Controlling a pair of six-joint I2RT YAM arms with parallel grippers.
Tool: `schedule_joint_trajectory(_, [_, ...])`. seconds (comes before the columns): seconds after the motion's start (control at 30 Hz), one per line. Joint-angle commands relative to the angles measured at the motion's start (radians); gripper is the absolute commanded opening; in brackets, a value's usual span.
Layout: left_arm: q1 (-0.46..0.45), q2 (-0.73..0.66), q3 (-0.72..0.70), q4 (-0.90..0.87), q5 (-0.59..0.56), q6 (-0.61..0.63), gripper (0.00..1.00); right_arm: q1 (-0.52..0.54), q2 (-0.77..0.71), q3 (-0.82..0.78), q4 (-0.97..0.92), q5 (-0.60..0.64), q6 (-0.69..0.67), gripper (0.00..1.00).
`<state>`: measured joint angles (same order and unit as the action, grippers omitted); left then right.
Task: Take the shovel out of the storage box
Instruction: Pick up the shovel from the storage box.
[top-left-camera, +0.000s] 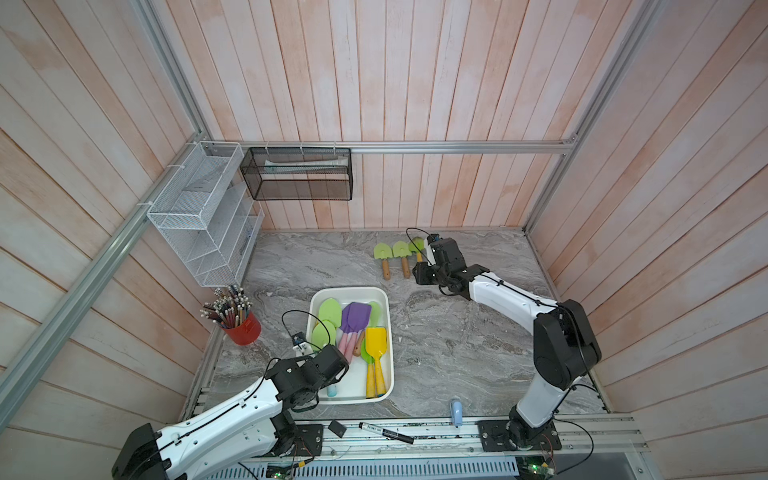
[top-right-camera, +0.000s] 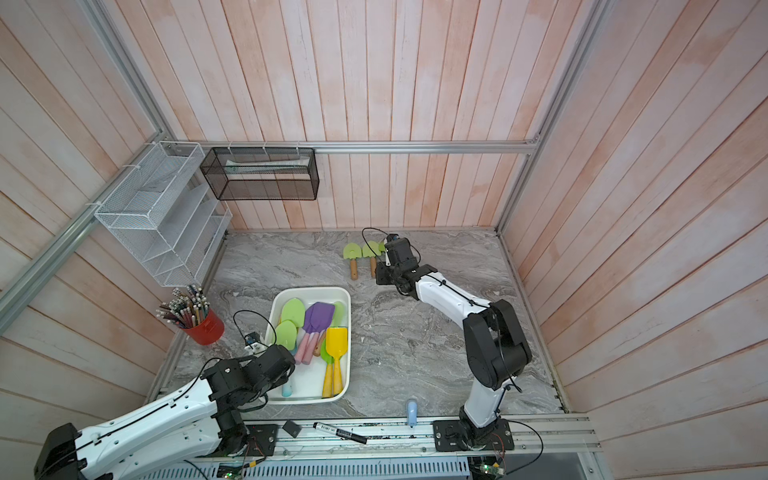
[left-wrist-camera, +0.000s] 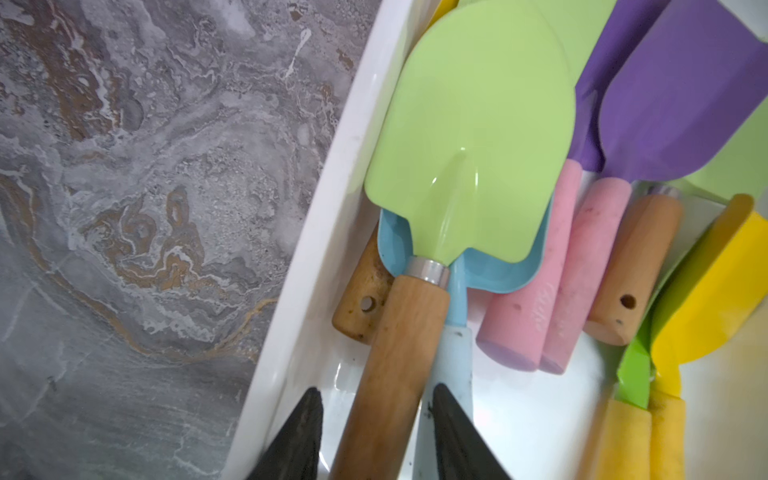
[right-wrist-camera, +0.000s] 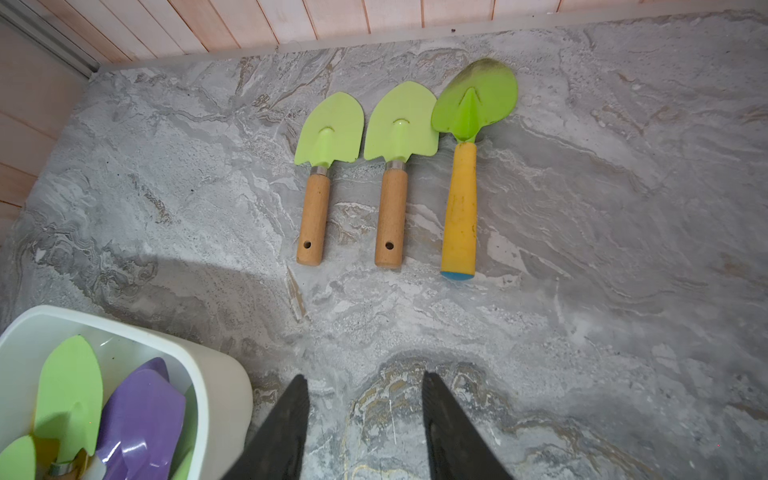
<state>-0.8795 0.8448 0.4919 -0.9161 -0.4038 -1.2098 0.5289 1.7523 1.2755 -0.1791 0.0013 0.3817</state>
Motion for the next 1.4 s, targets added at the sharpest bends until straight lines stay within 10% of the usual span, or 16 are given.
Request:
schedule_joint_trajectory(0.0, [-0.004,0.021,-0.023,0.03,0.032,-0.001,0.46,0.006,0.011,-0.013,0.019,-0.005,0.005,0.46])
schedule_joint_trajectory(1.37, [-0.003,0.271,-0.008,0.175,0.11,0.162,0.39,0.019,0.012,-0.007,0.038,0.0,0.004,0.47])
